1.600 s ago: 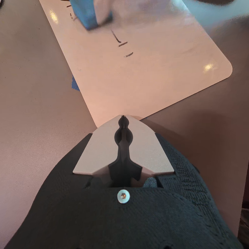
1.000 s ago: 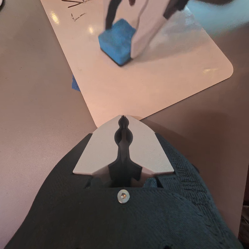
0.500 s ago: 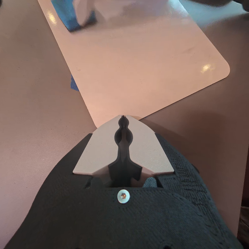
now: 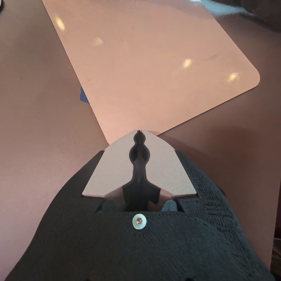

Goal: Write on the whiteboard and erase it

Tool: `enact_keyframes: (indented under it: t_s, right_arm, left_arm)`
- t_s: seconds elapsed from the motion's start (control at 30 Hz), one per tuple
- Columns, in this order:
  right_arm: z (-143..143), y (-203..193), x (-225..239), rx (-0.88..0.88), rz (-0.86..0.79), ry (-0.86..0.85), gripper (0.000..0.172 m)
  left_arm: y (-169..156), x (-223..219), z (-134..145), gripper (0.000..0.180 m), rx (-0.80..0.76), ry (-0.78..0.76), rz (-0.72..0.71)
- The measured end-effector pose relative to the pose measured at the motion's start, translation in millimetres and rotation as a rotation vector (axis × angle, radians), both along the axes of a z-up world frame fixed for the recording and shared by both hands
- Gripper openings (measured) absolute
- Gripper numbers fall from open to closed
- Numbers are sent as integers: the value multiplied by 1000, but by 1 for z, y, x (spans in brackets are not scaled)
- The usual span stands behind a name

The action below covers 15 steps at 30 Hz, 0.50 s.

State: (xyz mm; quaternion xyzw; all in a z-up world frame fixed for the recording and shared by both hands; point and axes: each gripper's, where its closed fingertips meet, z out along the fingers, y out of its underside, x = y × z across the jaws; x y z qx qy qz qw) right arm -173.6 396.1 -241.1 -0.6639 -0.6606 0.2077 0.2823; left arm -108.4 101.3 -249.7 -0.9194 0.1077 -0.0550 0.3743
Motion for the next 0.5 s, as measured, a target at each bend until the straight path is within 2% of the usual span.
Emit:
enact_keyframes:
  t_s: [0.07,0.13,0.17,0.2,0.23,0.3,0.37,0.4,0.43,0.5]
  right_arm:
    - [0,-19,7,12,56,-4,49]
    - [1,-79,19,-35,249,17,49]
    - [1,-93,27,-22,319,27,49]
    - [1,-88,32,-37,313,40,49]
    - [1,-67,33,-73,232,58,49]
    - [0,3,40,-25,-28,65,49]
    - [0,14,44,-37,-112,46,50]
    - [1,0,44,17,-70,26,49]
    - [1,-32,42,10,24,22,49]
    - [1,-115,43,-53,238,45,49]
  left_arm:
    - [0,0,0,1,0,-6,1]
    - [0,0,0,1,-3,-19,1]
    - [0,0,0,1,-3,-24,1]
    - [0,0,0,1,-2,-23,1]
    - [0,0,0,1,0,-18,-1]
    - [0,0,0,1,3,-11,-2]
    - [0,0,0,1,4,-10,-2]
    - [0,0,0,1,3,-16,-1]
    - [0,0,0,1,1,-22,-1]
    - [1,0,0,1,1,-29,0]
